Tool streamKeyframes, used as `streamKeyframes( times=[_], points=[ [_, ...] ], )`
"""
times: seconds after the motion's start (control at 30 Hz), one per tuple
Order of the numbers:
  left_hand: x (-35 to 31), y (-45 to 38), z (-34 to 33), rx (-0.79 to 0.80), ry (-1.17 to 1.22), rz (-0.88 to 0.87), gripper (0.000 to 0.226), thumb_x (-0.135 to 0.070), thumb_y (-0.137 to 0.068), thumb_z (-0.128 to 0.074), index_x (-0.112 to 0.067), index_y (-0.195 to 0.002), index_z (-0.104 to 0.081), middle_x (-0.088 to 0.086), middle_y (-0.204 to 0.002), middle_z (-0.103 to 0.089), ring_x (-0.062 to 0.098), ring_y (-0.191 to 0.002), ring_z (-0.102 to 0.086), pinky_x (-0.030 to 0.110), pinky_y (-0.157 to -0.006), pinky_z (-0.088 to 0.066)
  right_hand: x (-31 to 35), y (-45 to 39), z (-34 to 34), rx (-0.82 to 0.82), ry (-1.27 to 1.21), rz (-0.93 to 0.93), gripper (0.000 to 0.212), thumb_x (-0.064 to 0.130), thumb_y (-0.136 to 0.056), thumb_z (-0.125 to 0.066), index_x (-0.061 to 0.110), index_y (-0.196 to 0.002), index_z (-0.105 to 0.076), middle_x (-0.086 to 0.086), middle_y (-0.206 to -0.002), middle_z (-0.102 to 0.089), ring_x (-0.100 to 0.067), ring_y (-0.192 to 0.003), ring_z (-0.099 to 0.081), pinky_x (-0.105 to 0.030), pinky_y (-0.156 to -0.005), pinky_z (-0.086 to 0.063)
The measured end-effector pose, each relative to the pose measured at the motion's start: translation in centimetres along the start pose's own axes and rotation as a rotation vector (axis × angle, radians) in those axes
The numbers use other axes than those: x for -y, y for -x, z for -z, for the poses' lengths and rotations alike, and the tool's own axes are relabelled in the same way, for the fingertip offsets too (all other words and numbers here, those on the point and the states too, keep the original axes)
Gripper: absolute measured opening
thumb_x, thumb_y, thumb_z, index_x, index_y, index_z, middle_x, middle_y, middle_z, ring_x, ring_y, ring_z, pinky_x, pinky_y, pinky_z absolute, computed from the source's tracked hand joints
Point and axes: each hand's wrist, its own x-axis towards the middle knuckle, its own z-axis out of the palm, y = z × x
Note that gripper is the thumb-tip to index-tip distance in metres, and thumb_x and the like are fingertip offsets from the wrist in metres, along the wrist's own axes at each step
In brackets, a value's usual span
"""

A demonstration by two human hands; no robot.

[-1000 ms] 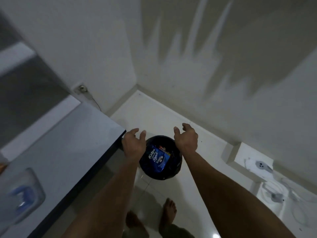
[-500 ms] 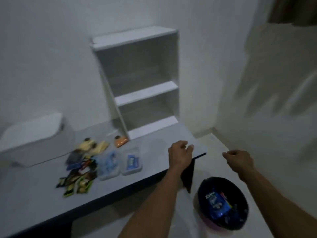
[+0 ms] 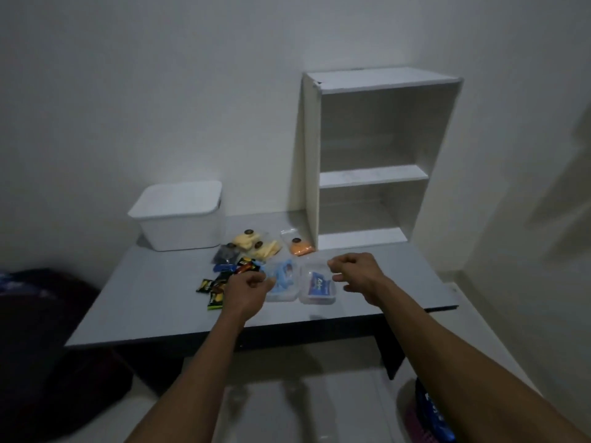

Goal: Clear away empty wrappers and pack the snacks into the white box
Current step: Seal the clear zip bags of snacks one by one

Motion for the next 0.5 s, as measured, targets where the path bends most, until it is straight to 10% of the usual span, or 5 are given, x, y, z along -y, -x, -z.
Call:
streamKeyframes(
  times=[0.2, 0.5],
  points=[
    [4.2, -4.7, 5.9, -0.109, -0.002, 0.101, 0.03, -0.03, -0.079, -0.079, -0.011, -0.102, -0.073, 0.006, -0.095, -0.072, 0.015, -0.083, -0.066, 0.033, -0.077, -0.057, 4.0, -4.7, -6.5, 0.144, 0.047, 0.032, 0.017, 0.023, -0.088, -0.071, 0.012, -0.101, -0.071, -0.006, -0.102, -0.073, -0.016, -0.09, -0.072, -0.041, -0.085, -0.057],
    [7.5, -16.9, 5.8, -0.179, -0.074, 0.236, 0.025, -0.025, -0.081, -0.077, -0.01, -0.101, -0.073, 0.006, -0.091, -0.071, 0.017, -0.082, -0.066, 0.026, -0.072, -0.051, 4.0, -18.6, -10.9, 0.083, 0.169, 0.068, 0.019, 0.019, -0.087, -0.072, 0.009, -0.103, -0.071, -0.009, -0.098, -0.072, -0.024, -0.091, -0.071, -0.028, -0.066, -0.055]
  ],
)
